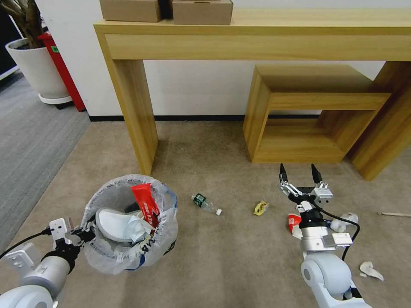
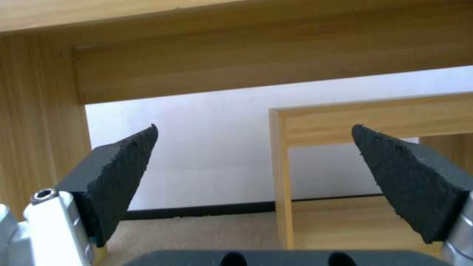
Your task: Pick up the trash bin and place the garbage on the floor into it.
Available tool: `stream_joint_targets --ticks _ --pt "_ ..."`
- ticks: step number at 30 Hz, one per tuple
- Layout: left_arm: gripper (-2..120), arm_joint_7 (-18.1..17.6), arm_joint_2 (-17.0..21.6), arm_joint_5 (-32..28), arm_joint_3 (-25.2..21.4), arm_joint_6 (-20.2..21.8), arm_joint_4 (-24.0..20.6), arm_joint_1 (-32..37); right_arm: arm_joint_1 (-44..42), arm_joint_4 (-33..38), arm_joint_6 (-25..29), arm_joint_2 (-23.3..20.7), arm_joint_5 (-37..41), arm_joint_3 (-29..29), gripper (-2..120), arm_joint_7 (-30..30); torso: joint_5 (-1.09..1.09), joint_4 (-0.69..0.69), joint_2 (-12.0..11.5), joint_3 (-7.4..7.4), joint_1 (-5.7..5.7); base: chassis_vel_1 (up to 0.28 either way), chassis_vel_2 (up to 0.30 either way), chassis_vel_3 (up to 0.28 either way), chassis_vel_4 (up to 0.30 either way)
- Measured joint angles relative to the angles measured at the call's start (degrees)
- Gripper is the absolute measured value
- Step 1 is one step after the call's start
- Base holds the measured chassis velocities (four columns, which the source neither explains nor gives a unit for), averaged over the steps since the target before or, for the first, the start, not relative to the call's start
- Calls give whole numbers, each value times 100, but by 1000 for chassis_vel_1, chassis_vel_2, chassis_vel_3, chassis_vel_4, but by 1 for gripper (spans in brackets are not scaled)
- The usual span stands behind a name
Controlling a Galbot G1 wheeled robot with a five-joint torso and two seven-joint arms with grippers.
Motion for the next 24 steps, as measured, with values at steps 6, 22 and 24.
stream_joint_targets --ticks 6,22,24 --pt "1 5 5 3 0 -3 38 1 7 -55 23 31 -20 -57 100 -1 0 -1 0 -1 0 -83 81 66 -82" --pt "1 25 116 -40 64 145 89 47 77 -165 37 -10 28 -175 100 -50 0 0 0 -1 0 -74 70 69 -72" --pt "1 25 137 -50 64 163 155 30 93 -197 59 -16 17 -197 100 -52 0 0 0 -1 0 -62 55 67 -55"
